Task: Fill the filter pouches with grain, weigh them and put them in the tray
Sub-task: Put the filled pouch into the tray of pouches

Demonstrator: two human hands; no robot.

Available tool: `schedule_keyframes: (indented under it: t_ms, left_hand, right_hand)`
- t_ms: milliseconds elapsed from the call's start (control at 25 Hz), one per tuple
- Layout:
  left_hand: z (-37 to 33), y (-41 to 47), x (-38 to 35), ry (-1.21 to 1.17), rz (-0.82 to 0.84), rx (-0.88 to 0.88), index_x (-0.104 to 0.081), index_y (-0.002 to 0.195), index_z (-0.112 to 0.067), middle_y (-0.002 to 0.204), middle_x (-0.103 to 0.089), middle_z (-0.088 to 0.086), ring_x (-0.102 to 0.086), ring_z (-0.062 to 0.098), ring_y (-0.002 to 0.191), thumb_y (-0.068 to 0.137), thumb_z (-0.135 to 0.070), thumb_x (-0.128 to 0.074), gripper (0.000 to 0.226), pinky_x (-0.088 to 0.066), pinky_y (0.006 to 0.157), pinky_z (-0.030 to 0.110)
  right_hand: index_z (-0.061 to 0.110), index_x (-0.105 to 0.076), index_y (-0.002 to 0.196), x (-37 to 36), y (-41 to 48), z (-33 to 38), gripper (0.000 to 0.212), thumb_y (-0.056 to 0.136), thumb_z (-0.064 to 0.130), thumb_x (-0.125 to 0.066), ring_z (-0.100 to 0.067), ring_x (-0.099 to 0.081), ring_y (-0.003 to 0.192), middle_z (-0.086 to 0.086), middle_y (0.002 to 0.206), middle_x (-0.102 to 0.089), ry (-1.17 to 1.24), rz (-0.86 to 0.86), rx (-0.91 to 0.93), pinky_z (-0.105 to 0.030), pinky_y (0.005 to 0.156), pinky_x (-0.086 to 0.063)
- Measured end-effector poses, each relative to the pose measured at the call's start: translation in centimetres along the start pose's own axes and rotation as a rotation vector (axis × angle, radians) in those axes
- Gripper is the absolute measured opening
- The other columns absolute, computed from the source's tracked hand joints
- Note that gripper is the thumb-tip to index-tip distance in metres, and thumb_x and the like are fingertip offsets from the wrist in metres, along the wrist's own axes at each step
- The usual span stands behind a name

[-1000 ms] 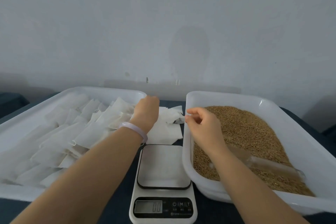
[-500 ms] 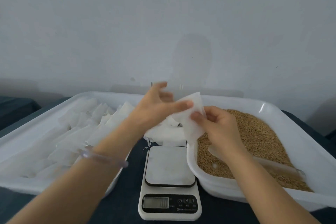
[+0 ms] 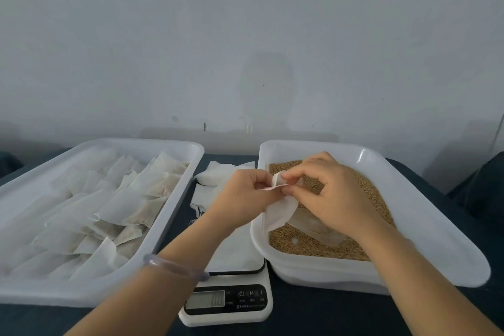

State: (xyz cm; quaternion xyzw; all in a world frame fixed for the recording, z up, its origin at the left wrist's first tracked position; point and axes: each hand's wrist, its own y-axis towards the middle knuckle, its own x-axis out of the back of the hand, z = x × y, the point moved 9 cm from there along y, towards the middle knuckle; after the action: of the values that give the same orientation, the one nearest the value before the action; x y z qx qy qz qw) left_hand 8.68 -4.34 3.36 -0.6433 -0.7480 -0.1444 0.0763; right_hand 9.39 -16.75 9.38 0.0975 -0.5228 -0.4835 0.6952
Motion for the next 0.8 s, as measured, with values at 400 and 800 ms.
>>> schedule_keyframes:
  t_ms: [400, 800]
  left_hand:
    - [0.5, 0.5, -2.3, 0.003, 0.347, -0.006, -0.054, 0.063, -0.021, 0.054, -0.053, -0.016, -0.049, -0.001, 0.049, 0.078, -0.015, -0.077, 0.028, -0.038, 0.049, 0.011]
    - [1.0, 0.0, -3.5, 0.090, 0.668, 0.248, -0.048, 0.119, -0.006, 0.083, -0.072, 0.002, -0.071, 0.018, 0.081, 0.080, 0.007, -0.067, 0.045, -0.057, 0.070, 0.025]
  right_hand:
    - [0.034, -0.067, 0.082, -1.7, -0.8, -2.5, 0.011, 0.080, 0.044, -0.064, 0.003, -0.058, 0.087, 0.023, 0.087, -0.063, 0.144, 0.403, -0.160, -0.026, 0.082, -0.045]
    - [0.037, -0.060, 0.091, -0.5, -1.6, -3.4, 0.013, 0.087, 0.045, -0.051, -0.005, -0.061, 0.093, 0.015, 0.093, -0.065, 0.118, 0.393, -0.140, -0.044, 0.084, -0.051]
